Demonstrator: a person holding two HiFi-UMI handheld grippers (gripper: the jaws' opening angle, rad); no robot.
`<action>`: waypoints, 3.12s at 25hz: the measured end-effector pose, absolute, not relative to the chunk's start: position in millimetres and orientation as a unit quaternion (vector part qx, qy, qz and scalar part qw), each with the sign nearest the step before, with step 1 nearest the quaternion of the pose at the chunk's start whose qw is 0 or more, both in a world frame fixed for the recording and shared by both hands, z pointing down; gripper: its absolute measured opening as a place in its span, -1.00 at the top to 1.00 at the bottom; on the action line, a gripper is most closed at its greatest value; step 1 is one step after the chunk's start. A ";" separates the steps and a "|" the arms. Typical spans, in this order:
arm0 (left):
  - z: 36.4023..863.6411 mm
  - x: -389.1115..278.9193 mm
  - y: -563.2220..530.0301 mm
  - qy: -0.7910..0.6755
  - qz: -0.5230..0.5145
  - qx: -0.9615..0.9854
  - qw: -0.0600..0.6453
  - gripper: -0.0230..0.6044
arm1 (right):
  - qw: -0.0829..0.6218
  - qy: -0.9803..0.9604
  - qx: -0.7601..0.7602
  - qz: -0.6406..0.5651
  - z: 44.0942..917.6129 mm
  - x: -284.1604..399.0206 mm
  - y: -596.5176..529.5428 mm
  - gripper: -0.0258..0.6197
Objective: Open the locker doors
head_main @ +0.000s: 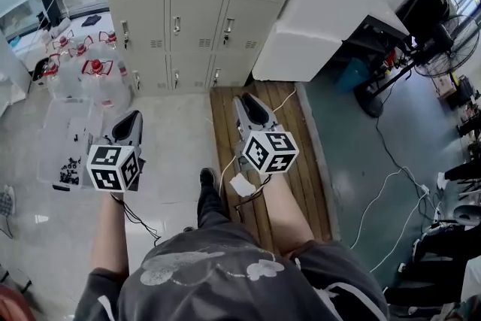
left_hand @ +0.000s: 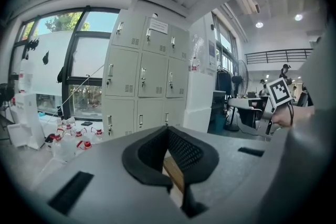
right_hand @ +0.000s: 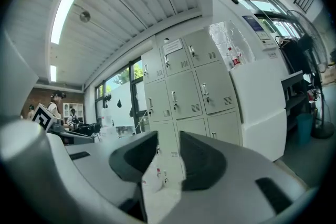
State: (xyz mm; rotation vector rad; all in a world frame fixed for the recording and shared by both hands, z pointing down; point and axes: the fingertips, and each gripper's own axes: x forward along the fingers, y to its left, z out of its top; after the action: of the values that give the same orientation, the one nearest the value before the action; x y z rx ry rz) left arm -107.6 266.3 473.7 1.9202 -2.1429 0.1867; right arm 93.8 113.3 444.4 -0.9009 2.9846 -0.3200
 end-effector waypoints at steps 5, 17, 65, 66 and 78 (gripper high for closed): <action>464.1 -134.4 202.5 -0.739 0.065 0.660 0.122 0.90 | -0.004 0.955 -0.282 -0.095 439.3 66.5 41.5 -0.04; 426.9 -185.6 38.1 -0.749 0.059 0.651 0.104 0.90 | 0.008 0.949 -0.295 -0.107 413.8 25.0 -132.5 -0.09; 103.6 -318.3 -285.4 -0.641 -0.008 0.751 -0.162 0.90 | 0.169 0.898 -0.343 0.216 -7.8 -133.9 -359.1 -0.08; 98.6 -319.5 -287.1 -0.641 -0.013 0.750 -0.162 0.90 | 0.164 0.897 -0.344 0.223 -14.5 -135.5 -361.7 -0.08; 56.7 -315.7 -307.5 -0.664 -0.015 0.728 -0.171 0.90 | 0.131 0.899 -0.328 0.260 -91.7 -153.0 -420.8 -0.08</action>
State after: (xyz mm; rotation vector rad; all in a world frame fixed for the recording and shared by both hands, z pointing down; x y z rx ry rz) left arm -315.7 -307.5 56.7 2.5756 -2.3489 -0.0531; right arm -153.0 -420.8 -91.7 -0.9515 2.6098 0.7563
